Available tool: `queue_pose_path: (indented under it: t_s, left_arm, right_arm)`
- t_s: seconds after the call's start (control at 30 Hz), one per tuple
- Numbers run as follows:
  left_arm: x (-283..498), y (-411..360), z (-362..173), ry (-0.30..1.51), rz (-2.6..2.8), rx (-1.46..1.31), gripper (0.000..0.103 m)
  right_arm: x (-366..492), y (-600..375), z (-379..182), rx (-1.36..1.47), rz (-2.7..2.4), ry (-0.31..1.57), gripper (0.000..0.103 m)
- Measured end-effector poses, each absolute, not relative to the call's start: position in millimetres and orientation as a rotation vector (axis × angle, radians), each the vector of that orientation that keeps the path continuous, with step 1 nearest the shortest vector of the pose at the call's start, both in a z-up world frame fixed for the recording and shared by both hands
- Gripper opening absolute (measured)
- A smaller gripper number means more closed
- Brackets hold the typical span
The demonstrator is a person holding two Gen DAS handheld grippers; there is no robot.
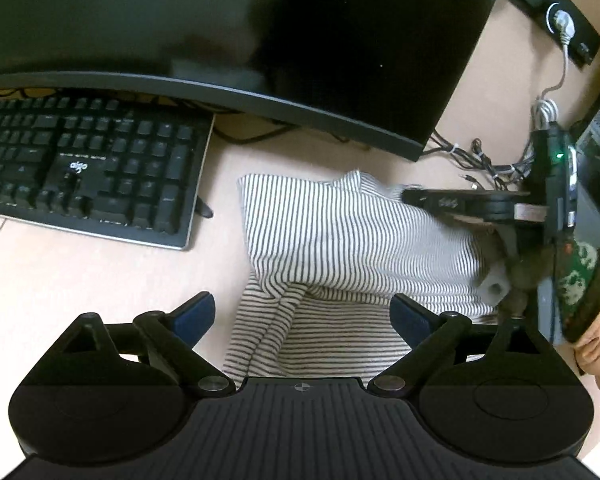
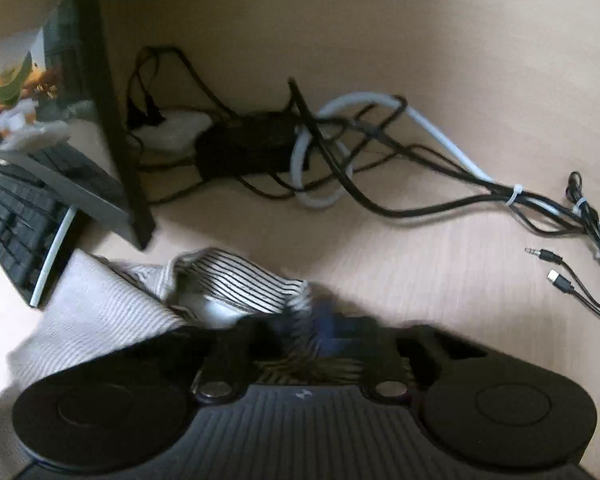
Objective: Fold clothes
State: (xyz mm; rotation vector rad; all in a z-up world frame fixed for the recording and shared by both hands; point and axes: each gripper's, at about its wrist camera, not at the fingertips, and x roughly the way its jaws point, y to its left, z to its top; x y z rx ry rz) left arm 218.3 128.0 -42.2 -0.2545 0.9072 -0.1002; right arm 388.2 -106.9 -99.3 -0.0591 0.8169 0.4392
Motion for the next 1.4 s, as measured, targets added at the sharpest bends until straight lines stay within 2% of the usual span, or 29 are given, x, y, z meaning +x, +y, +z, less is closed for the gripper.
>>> queue_pose_path:
  t_s: [0.27,0.37,0.5,0.67,0.7,0.73,0.77,0.8,0.83,1.03,1.1,1.13,1.17,1.23,1.3,1.4]
  left_arm:
    - [201,149,-33,0.869,-0.142,-0.324,0.098]
    - [201,157,-29,0.851,-0.162,-0.372,0.098]
    - [210,155,-21,0.815,-0.201,-0.394,0.098]
    - [225,135,-16,0.791,-0.248,-0.362,0.098]
    - [225,129,-17,0.796,-0.26,-0.322,0.096]
    - [224,122,-19,0.801,-0.272,-0.282,0.081]
    - [223,116,-20,0.807,-0.284,-0.242,0.058]
    - [221,114,-25,0.825,-0.287,-0.212,0.051]
    - [218,112,-29,0.843,-0.29,-0.183,0.048]
    - [191,129,-51,0.876,-0.268,-0.107,0.053]
    - [189,134,-57,0.884,-0.238,-0.106,0.059]
    - [188,138,-60,0.887,-0.228,-0.114,0.061]
    - [187,141,-63,0.891,-0.219,-0.121,0.063]
    - [184,149,-66,0.895,-0.183,-0.114,0.063]
    - [180,157,-64,0.899,-0.167,-0.129,0.07]
    - [174,170,-53,0.901,-0.169,-0.185,0.066]
  right_arm:
    - [290,-118,-34,-0.04,0.546,0.668,0.004]
    - [243,-121,-36,-0.037,0.561,0.68,0.004]
    - [198,-126,-66,-0.016,0.526,0.758,0.004]
    - [172,-121,-97,0.005,0.485,0.811,0.004]
    - [169,-120,-100,0.002,0.479,0.812,0.004]
    - [167,-121,-100,0.0,0.473,0.809,0.004]
    - [165,-121,-100,-0.002,0.467,0.807,0.004]
    - [164,-124,-98,-0.006,0.462,0.798,0.004]
    - [163,-127,-95,-0.01,0.456,0.79,0.004]
    - [148,-151,-42,0.058,0.502,0.669,0.007]
    - [151,-152,-26,0.052,0.489,0.621,0.015]
    - [157,-150,-29,0.033,0.484,0.636,0.022]
    - [163,-148,-32,0.014,0.479,0.651,0.025]
    - [173,-146,-59,-0.069,0.43,0.729,0.025]
    - [176,-149,-75,-0.097,0.399,0.775,0.026]
    - [170,-161,-80,-0.054,0.381,0.794,0.026]
